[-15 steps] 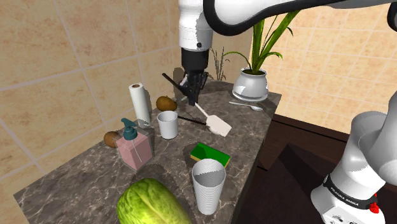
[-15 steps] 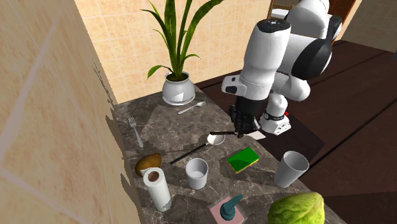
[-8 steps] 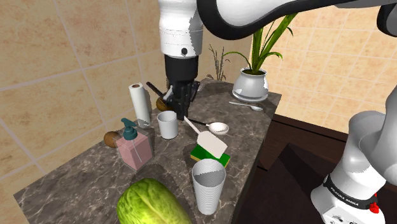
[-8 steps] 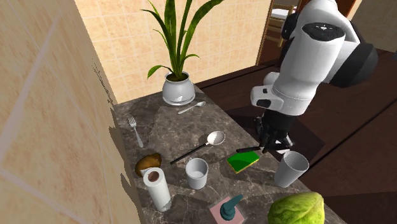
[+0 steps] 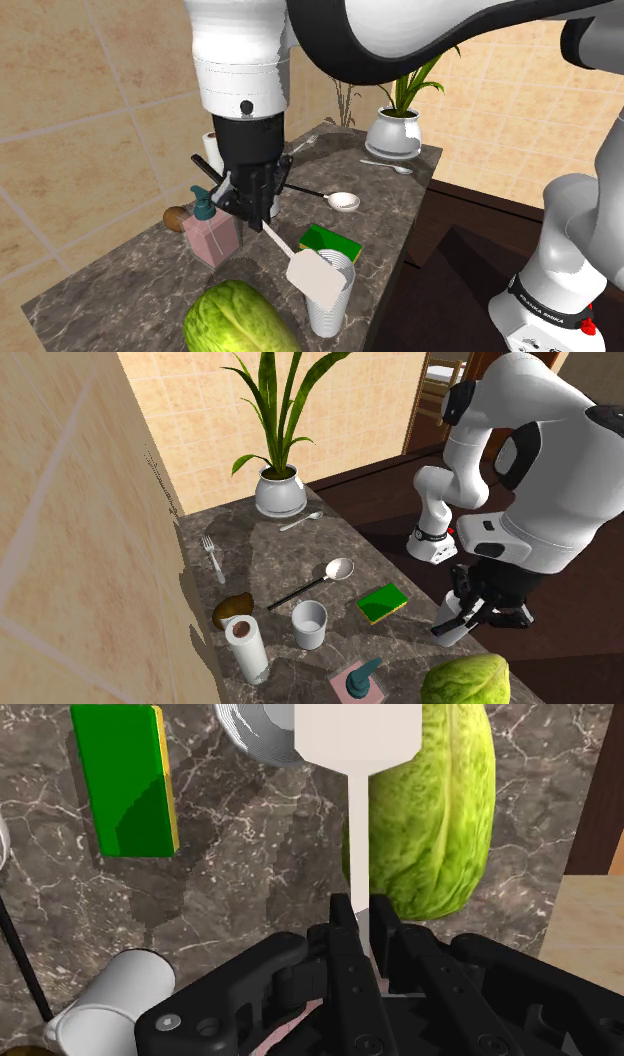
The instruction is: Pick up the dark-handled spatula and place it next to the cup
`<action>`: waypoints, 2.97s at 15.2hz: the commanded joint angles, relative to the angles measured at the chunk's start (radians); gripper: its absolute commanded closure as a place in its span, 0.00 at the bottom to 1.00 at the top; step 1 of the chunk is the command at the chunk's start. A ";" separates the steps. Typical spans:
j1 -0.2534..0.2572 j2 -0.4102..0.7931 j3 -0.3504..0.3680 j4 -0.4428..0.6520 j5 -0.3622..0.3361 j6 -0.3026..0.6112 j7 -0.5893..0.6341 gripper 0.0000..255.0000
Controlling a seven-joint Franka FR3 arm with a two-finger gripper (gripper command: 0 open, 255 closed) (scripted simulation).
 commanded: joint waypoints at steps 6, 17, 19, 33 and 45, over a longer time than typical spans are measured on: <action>0.121 0.154 0.062 0.191 -0.080 -0.062 0.176 1.00; 0.301 0.384 0.083 0.472 -0.189 -0.143 0.331 1.00; 0.293 0.376 0.084 0.432 -0.187 -0.112 0.334 1.00; 0.262 0.363 0.080 0.220 -0.188 0.083 0.355 1.00; 0.255 0.393 0.068 0.102 -0.210 0.227 0.378 1.00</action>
